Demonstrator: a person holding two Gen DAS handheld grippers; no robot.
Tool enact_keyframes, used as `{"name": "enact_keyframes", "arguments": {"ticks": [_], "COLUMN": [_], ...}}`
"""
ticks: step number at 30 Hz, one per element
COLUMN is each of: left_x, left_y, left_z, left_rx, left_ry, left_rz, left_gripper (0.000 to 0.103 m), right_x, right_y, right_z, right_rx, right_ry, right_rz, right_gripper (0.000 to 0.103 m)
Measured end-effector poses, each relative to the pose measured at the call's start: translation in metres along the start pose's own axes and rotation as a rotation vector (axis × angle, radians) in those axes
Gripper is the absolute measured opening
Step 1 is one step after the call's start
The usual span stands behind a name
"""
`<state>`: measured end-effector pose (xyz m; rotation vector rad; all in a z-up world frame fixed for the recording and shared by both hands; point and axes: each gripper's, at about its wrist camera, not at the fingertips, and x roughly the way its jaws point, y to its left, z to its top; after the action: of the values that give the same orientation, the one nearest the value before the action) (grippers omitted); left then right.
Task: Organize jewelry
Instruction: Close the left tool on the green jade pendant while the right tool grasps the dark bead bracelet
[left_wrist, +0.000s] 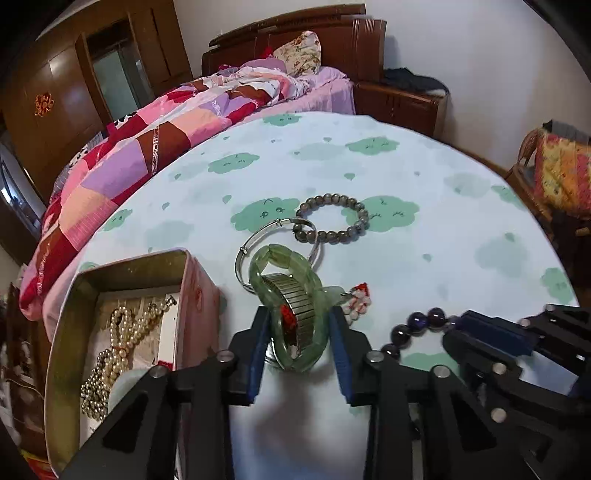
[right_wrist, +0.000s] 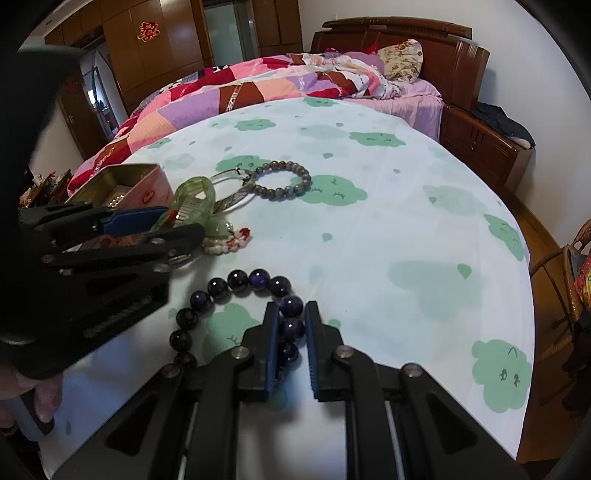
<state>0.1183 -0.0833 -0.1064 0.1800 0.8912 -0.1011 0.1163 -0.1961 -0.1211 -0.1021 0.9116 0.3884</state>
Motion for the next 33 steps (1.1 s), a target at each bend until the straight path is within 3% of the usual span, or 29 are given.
{"name": "enact_keyframes", "arguments": {"ticks": [4, 8, 19, 33], "left_x": [-0.015, -0.027, -0.063, -0.089], "left_y": [0.0, -0.002, -0.001, 0.009], "left_z": [-0.004, -0.009, -0.017, -0.018], "left_rx": [-0.011, -0.01, -0.047, -0.066], "left_ry": [-0.039, -0.064, -0.165, -0.218], "left_rz": [-0.025, -0.06, -0.099, -0.106], "left_gripper": [0.017, 0.014, 0.012, 0.012], "right_x": [0.0, 0.0, 0.0, -0.007], "right_y": [0.0, 0.001, 0.001, -0.003], "right_z": [0.0, 0.0, 0.0, -0.002], "right_rx": [-0.002, -0.002, 0.003, 0.018], "right_ry": [0.0, 0.0, -0.003, -0.038], "right_rz": [0.0, 0.0, 0.002, 0.014], "right_gripper": [0.017, 0.017, 0.016, 0.016]}}
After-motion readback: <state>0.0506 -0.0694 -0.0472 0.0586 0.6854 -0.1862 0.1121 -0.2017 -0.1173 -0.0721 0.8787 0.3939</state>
